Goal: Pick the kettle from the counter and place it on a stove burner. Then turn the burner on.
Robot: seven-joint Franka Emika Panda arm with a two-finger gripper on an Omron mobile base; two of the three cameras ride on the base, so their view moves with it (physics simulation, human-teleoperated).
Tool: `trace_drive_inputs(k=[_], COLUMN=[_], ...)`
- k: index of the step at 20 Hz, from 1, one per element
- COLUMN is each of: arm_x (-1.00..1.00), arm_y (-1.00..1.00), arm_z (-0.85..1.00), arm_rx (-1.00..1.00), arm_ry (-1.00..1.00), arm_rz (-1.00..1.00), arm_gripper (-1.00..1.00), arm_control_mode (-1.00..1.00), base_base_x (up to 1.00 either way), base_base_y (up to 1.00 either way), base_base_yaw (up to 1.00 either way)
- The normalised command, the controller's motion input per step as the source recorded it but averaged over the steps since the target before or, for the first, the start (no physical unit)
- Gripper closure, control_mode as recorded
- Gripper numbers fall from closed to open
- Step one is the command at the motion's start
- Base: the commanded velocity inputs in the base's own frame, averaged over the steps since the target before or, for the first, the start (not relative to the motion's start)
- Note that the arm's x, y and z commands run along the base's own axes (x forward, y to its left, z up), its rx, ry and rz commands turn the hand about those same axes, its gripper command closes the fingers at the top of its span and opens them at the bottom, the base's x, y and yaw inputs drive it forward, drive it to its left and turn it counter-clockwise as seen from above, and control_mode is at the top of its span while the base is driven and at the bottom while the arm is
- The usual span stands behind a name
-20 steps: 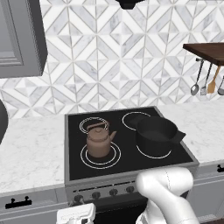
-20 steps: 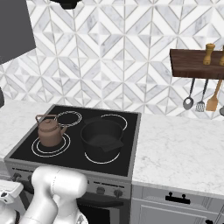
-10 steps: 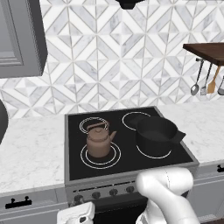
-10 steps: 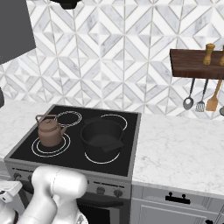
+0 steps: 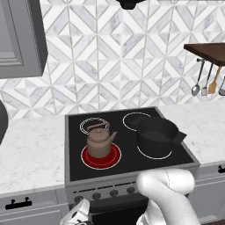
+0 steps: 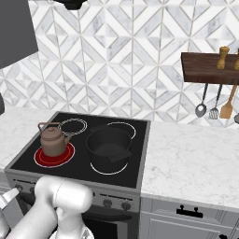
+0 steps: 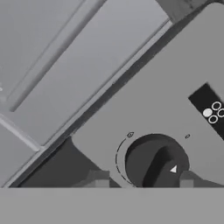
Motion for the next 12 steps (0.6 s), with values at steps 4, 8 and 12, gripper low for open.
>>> trace_drive_inputs(k=[4,8,12], arm_x=[0.0,0.0,-0.02], arm_y=[0.33,0.13,0.0], arm_z=[-0.17,-0.05,0.0], arm_rx=[-0.4,-0.16,0.0], arm_ry=[0.32,0.11,-0.02], arm_rz=[0.0,0.0,0.0], arm_gripper=[1.0,1.0,1.0], arm_control_mode=[-1.0,-1.0,-1.0], base_base_x=[0.0,0.0,0.0], base_base_y=[0.0,0.0,0.0], base_base_yaw=[0.0,0.0,0.0])
